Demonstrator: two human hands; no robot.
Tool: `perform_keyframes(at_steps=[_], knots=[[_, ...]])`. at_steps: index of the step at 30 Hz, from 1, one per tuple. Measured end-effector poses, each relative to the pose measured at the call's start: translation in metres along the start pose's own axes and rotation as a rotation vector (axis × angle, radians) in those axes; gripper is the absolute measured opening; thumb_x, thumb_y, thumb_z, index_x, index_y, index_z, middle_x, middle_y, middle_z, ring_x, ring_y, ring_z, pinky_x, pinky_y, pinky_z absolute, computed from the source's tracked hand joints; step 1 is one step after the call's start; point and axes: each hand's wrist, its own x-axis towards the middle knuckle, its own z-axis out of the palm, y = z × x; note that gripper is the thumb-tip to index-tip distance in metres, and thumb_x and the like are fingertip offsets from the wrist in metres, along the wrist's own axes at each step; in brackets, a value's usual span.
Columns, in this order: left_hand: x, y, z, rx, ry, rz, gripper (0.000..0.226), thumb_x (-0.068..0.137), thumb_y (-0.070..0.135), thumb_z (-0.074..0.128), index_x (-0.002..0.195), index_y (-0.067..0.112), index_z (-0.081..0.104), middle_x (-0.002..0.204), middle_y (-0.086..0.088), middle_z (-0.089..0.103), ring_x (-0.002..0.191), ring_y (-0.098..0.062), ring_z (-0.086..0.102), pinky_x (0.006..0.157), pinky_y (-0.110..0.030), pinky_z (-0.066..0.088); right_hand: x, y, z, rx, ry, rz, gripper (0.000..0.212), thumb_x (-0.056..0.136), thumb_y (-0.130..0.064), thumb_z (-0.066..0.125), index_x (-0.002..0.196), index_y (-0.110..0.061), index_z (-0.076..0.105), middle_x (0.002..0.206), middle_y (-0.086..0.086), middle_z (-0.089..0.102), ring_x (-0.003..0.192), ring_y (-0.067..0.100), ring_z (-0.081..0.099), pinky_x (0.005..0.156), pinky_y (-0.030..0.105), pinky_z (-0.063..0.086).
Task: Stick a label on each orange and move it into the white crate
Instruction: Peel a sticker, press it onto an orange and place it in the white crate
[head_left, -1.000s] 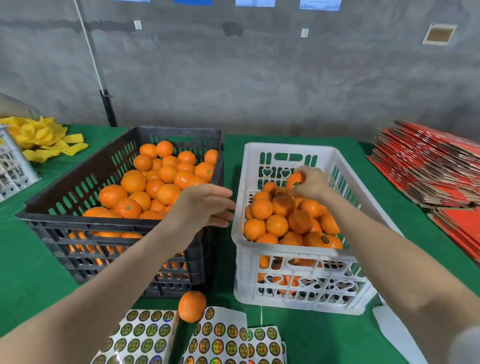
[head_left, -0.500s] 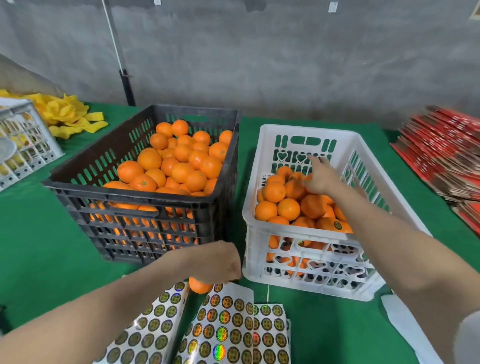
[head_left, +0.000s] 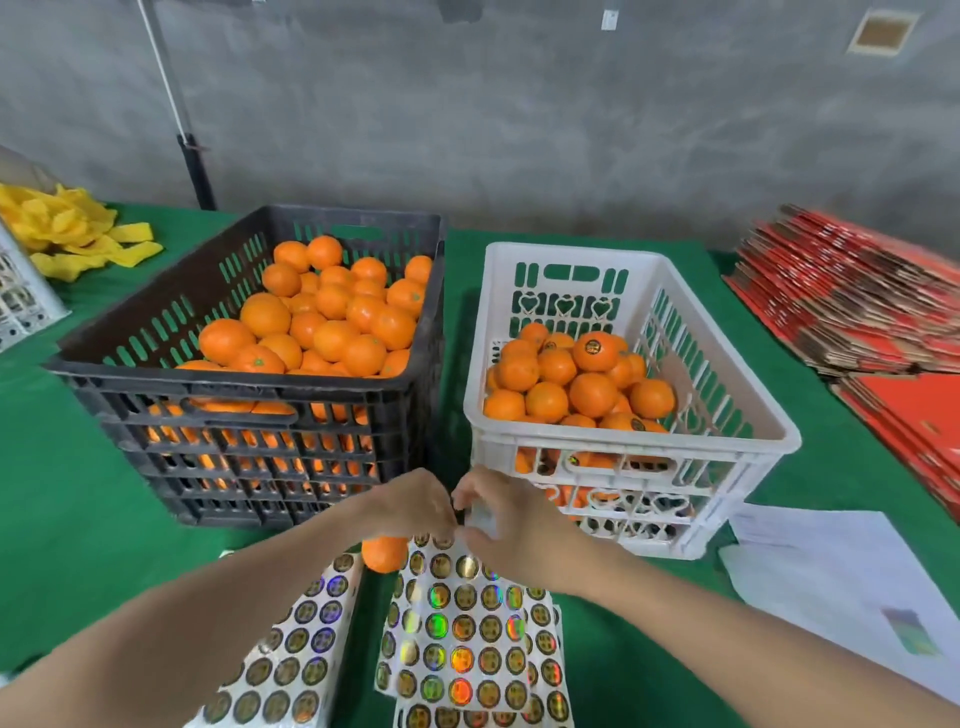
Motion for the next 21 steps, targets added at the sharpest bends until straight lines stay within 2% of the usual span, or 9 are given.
perform_keyframes(at_steps=[2,4,5,6,7,10,12,15,21], knots=[[-0.008,0.006,-0.003,-0.244,0.040,-0.046,0.023,0.077,0.002,0.065,0.054,0.009,0.063,0.059,-0.007,0.054,0.069,-0.021,0.046,0.068,-0.033,0.036,-0.003,0.009,0.009,-0.074,-0.034,0.099,0.019,0.086,-0.022,0.059,0.099,-0.013,0.049,0.106,0.002,0.053,0.099,0.014,0.047,0.077,0.024,0.035],[-0.016,0.010,-0.002,-0.459,0.084,-0.134,0.044,0.081,0.001,0.062,0.038,0.012,0.061,0.048,-0.003,0.057,0.066,-0.023,0.048,0.073,-0.034,0.037,-0.004,0.011,0.014,-0.118,-0.010,0.123,0.018,0.086,-0.024,0.061,0.096,-0.012,0.052,0.108,0.004,0.051,0.106,0.017,0.045,0.085,0.026,0.035],[-0.017,0.011,-0.003,-0.507,0.045,-0.138,0.034,0.077,0.005,0.065,0.043,0.010,0.063,0.053,-0.007,0.059,0.067,-0.024,0.050,0.072,-0.035,0.038,-0.004,0.010,0.016,-0.141,0.010,0.128,0.018,0.086,-0.025,0.061,0.096,-0.011,0.054,0.108,0.004,0.052,0.107,0.017,0.045,0.087,0.027,0.036],[-0.023,0.017,-0.007,-0.544,-0.001,-0.122,0.015,0.071,0.008,0.067,0.057,0.004,0.065,0.065,-0.015,0.059,0.071,-0.026,0.051,0.072,-0.037,0.037,-0.004,0.008,0.017,-0.157,0.034,0.139,0.018,0.087,-0.026,0.061,0.096,-0.012,0.055,0.107,0.003,0.053,0.106,0.017,0.046,0.087,0.027,0.036],[-0.026,0.018,-0.011,-0.593,-0.023,-0.112,0.007,0.068,0.007,0.067,0.066,0.001,0.065,0.074,-0.019,0.058,0.073,-0.029,0.052,0.072,-0.038,0.038,-0.003,0.006,0.017,-0.160,0.065,0.151,0.018,0.087,-0.028,0.061,0.097,-0.013,0.056,0.107,0.002,0.054,0.105,0.016,0.047,0.086,0.027,0.037],[-0.026,0.014,-0.017,-0.787,-0.022,-0.147,0.021,0.078,0.000,0.061,0.059,0.001,0.068,0.072,-0.021,0.063,0.067,-0.031,0.062,0.068,-0.036,0.051,-0.001,-0.001,0.015,-0.121,0.170,0.163,0.023,0.086,-0.030,0.065,0.100,-0.013,0.060,0.106,0.000,0.058,0.103,0.014,0.050,0.085,0.021,0.036],[-0.023,0.011,-0.017,-0.862,-0.024,-0.161,0.027,0.079,-0.001,0.060,0.053,0.003,0.067,0.067,-0.019,0.063,0.061,-0.030,0.061,0.064,-0.034,0.052,-0.001,-0.003,0.015,-0.096,0.220,0.163,0.026,0.085,-0.030,0.066,0.104,-0.011,0.063,0.108,0.001,0.061,0.104,0.013,0.052,0.085,0.016,0.034],[-0.021,0.010,-0.017,-0.952,-0.006,-0.180,0.020,0.077,-0.001,0.059,0.058,0.000,0.067,0.065,-0.018,0.063,0.059,-0.030,0.061,0.060,-0.032,0.051,0.000,-0.004,0.016,-0.048,0.297,0.154,0.022,0.087,-0.023,0.066,0.101,-0.007,0.070,0.111,0.003,0.063,0.107,0.014,0.056,0.088,0.009,0.031],[-0.019,0.017,-0.011,-1.067,-0.004,-0.267,0.024,0.075,-0.001,0.056,0.051,0.002,0.062,0.057,-0.015,0.059,0.050,-0.027,0.056,0.057,-0.030,0.050,0.000,-0.004,0.020,-0.038,0.368,0.185,0.008,0.082,-0.010,0.070,0.084,-0.003,0.071,0.112,0.005,0.063,0.106,0.018,0.058,0.088,0.015,0.036]])
